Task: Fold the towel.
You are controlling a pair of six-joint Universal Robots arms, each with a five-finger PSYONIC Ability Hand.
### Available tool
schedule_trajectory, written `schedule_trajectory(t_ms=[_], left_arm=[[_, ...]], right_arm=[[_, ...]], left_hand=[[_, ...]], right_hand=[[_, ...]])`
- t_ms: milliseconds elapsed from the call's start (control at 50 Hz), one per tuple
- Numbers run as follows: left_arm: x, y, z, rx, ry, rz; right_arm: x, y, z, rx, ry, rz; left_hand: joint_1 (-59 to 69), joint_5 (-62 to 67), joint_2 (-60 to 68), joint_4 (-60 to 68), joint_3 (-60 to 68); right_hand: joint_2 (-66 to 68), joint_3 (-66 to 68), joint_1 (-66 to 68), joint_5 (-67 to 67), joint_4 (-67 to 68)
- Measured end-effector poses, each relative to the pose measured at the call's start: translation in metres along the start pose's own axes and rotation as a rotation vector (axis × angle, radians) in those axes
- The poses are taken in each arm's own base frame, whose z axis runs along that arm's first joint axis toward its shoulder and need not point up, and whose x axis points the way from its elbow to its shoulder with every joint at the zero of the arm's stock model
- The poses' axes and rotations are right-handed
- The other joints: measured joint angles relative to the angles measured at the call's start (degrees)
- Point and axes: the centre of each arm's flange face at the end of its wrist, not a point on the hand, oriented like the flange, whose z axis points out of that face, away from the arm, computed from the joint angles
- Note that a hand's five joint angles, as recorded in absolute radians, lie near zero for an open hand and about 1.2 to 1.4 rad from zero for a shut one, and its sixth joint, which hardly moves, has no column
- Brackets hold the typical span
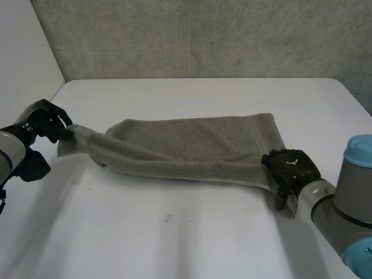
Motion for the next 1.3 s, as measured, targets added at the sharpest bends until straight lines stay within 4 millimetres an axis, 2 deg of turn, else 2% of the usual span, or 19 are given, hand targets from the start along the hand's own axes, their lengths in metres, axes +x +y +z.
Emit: schedule_trajectory(t_ms=[180,200,240,320,360,500,660,800,960,1060,1140,1240,1300], left_arm=[[-0.004,-0.002,0.001,0.006,-0.012,-0.004],[-0.004,-0.002,0.001,0.005,-0.012,-0.004],[-0.004,-0.002,0.0,0.004,-0.013,-0.004],[-0.005,-0.001,0.0,0.001,-0.015,-0.005],[-0.005,0.0,-0.001,-0.002,-0.016,-0.006],[-0.005,0.005,-0.005,-0.018,-0.02,-0.007],[-0.002,0.011,-0.023,-0.057,-0.001,0.032],[0.001,0.019,-0.055,-0.132,0.038,0.113],[0.006,0.021,-0.091,-0.142,0.074,0.184],[0.01,0.019,-0.103,-0.125,0.082,0.221],[0.011,0.021,-0.105,-0.13,0.083,0.238],[0.009,0.026,-0.1,-0.161,0.08,0.243],[0.006,0.032,-0.091,-0.199,0.077,0.238]], right_arm=[[0.019,0.018,0.0,-0.021,0.068,0.017],[0.021,0.02,0.0,-0.022,0.076,0.02],[0.023,0.022,0.001,-0.019,0.086,0.023],[0.029,0.02,0.0,0.004,0.108,0.028],[0.032,0.015,-0.001,0.027,0.116,0.026],[0.042,-0.012,-0.013,0.106,0.12,-0.034],[0.055,-0.04,-0.047,0.113,0.102,-0.276],[0.066,-0.057,-0.078,0.083,0.11,-0.535],[0.083,-0.073,-0.106,0.041,0.14,-0.658],[0.082,-0.076,-0.113,0.036,0.099,-0.651],[0.079,-0.073,-0.113,0.024,0.062,-0.632],[0.075,-0.062,-0.105,-0.011,0.009,-0.605],[0.074,-0.053,-0.095,-0.047,-0.029,-0.587]], left_hand=[[0.0,0.0,0.0,0.0,0.0],[0.0,0.0,0.0,0.0,0.0],[0.0,0.0,0.0,0.0,0.0],[0.0,0.0,0.0,0.0,0.0],[0.0,0.0,0.0,0.0,0.0],[0.0,0.0,0.0,0.0,0.0],[0.0,0.0,0.0,0.0,0.0],[0.0,0.0,0.0,0.0,0.0],[0.0,0.0,0.0,0.0,0.0],[0.0,0.0,0.0,0.0,0.0],[0.0,0.0,0.0,0.0,0.0],[0.0,0.0,0.0,0.0,0.0],[0.0,0.0,0.0,0.0,0.0]], right_hand=[[8.9,0.1,8.7,9.5,9.5],[16.3,0.1,15.3,15.4,15.6],[21.8,0.1,20.5,20.0,20.8],[54.6,0.1,52.6,51.5,52.4],[61.2,0.1,58.6,59.4,60.1],[61.3,0.1,58.8,60.3,61.2],[61.3,0.1,58.8,60.3,61.2],[61.3,0.1,58.8,60.3,61.2],[61.3,0.1,58.8,60.7,61.2],[61.3,0.1,58.8,60.7,61.2],[61.3,0.1,58.8,60.7,61.2],[61.3,0.1,58.8,60.7,61.2],[61.3,0.1,59.0,60.7,61.2]])
